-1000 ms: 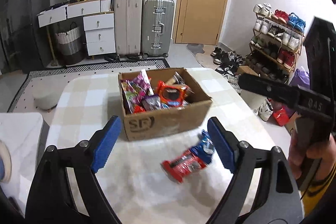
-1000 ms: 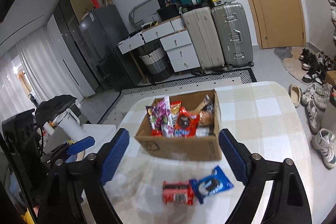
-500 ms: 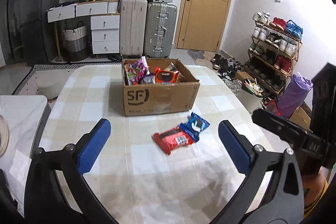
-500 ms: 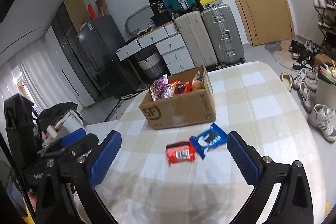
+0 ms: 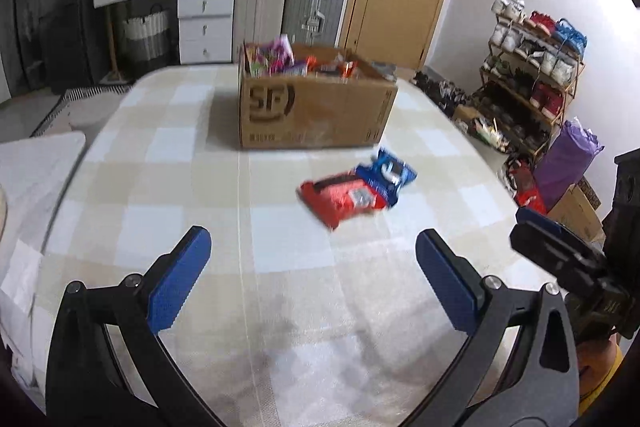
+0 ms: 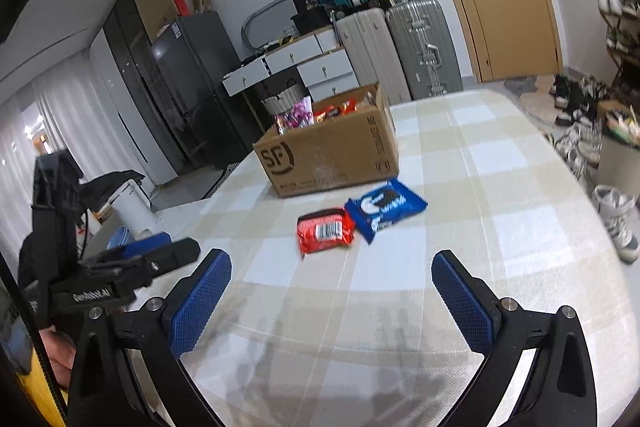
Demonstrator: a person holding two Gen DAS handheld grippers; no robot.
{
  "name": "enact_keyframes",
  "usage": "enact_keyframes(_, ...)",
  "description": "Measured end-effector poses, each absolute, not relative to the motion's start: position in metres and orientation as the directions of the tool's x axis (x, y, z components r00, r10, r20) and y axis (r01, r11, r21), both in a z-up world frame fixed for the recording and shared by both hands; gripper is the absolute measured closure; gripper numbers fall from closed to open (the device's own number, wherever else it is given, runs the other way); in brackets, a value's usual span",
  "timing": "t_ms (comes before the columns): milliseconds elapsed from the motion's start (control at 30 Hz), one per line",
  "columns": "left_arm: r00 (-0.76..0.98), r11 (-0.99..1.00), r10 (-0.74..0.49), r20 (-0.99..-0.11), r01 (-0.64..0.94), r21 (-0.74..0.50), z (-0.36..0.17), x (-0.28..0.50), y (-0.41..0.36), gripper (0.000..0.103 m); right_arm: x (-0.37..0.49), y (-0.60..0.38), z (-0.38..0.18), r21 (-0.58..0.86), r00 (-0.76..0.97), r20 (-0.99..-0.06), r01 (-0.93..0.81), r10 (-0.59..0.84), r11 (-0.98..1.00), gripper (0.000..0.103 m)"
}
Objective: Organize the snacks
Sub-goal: 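Withdraw both tools from the box toward the red and blue packs, then grasp the red pack with left tool while right tool grasps blue Oreo pack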
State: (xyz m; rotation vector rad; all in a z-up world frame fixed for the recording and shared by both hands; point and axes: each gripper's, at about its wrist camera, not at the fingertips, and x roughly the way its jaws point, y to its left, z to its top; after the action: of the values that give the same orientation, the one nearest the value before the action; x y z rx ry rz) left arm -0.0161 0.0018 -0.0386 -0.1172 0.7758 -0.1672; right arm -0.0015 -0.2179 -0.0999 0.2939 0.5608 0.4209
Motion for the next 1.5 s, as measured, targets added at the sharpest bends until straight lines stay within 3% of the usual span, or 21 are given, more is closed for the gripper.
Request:
enact_keyframes(400, 0.626, 0.979, -0.203, -0.753, 0.114, -0.169, -0.081, 0.023, -0.011, 0.001, 0.025, -0.231, -0.136, 0.493, 0.707, -0.490, -0.257, 0.509, 0.831, 0.001)
enact_keyframes(800, 0.605, 0.971, -0.237, -0.760, 0.171, -0.167, -0.090, 0.060, -0.026, 0.001, 0.052, -0.236, -0.124, 0.496, 0.697, -0.491, -0.270, 0.523, 0.826, 0.001)
enact_keyframes(967, 0.533, 0.942, -0.311, -0.787, 0.282, -0.181, -0.097, 0.085, -0.042, 0.001, 0.068, -0.239, -0.121, 0.510, 0.698, -0.479, -0.272, 0.532, 0.816, 0.001)
enact_keyframes(1067, 0.522, 0.939, -0.286, -0.804, 0.321, -0.125, -0.103, 0.104, -0.054, 0.001, 0.081, -0.238, -0.120, 0.500, 0.697, -0.491, -0.266, 0.523, 0.824, 0.001)
enact_keyframes(1233, 0.494, 0.935, -0.291, -0.819, 0.329, -0.133, -0.119, 0.140, -0.058, 0.001, 0.098, -0.241, -0.110, 0.496, 0.712, -0.477, -0.265, 0.515, 0.827, 0.001)
enact_keyframes(1367, 0.415, 0.916, -0.324, -0.850, 0.360, -0.174, -0.140, 0.167, -0.064, 0.006, 0.104, -0.245, -0.109, 0.506, 0.723, -0.461, -0.263, 0.515, 0.822, 0.001)
enact_keyframes(1500, 0.425, 0.900, -0.325, -0.845, 0.413, -0.139, -0.149, 0.174, -0.074, 0.017, 0.111, -0.252, -0.124, 0.538, 0.709, -0.476, -0.233, 0.520, 0.810, 0.001)
